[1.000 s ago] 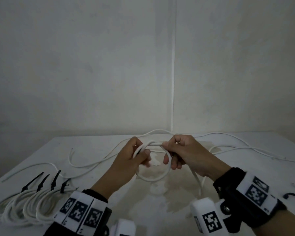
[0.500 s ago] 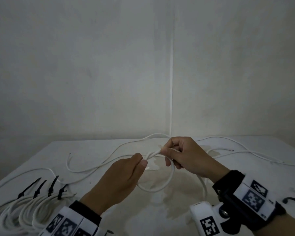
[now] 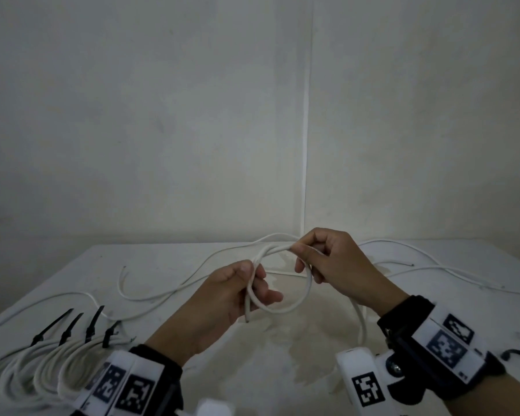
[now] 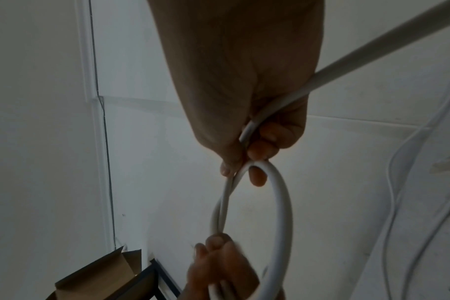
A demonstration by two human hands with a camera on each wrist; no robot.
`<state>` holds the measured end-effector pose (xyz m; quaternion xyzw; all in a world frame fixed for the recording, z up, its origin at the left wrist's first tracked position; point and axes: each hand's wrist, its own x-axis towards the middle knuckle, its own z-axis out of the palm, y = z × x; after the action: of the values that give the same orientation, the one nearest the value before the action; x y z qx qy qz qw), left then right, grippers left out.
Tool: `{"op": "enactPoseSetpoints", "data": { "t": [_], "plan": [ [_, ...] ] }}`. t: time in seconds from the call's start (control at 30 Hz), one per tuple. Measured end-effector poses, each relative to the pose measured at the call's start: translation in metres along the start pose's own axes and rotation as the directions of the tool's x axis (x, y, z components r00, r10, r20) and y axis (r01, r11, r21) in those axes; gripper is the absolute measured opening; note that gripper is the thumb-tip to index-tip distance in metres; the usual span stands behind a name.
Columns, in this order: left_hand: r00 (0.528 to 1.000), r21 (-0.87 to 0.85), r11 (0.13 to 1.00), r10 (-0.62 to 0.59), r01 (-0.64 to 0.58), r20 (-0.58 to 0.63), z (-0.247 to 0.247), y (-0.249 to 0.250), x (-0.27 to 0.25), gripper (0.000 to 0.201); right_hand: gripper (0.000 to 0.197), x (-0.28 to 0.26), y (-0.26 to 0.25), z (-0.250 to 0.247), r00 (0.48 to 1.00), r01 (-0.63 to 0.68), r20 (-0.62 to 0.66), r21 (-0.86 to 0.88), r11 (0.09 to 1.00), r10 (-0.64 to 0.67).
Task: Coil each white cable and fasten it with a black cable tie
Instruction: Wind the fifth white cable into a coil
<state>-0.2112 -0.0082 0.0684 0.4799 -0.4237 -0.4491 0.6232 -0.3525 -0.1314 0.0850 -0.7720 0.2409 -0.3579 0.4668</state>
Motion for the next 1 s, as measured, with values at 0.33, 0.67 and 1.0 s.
{"op": "enactPoseSetpoints", "data": {
  "t": [0.33,0.67,1.0],
  "plan": [
    [0.937,-0.017,0.988,0.143,-0.156,-0.317,-0.018,0.003,0.011,0.034,0.009,0.001,0.025,-0.019,0.995,0.064,-0.053,-0.266,0.962,-0.081],
    [0.901,0.048,0.98,0.195,-0.192,-0.388,-0.038,0.004,0.015,0.034,0.017,-0.005,0.045,-0.02,0.941,0.207,0.062,-0.884,0.419,-0.334],
    [0.923,0.144,0.979,0.184,-0.143,-0.339,-0.03,-0.005,0.02,0.033,0.018,-0.018,0.047,0.03,0.655,0.634,0.445,-0.763,0.124,-0.61]
  ]
}}
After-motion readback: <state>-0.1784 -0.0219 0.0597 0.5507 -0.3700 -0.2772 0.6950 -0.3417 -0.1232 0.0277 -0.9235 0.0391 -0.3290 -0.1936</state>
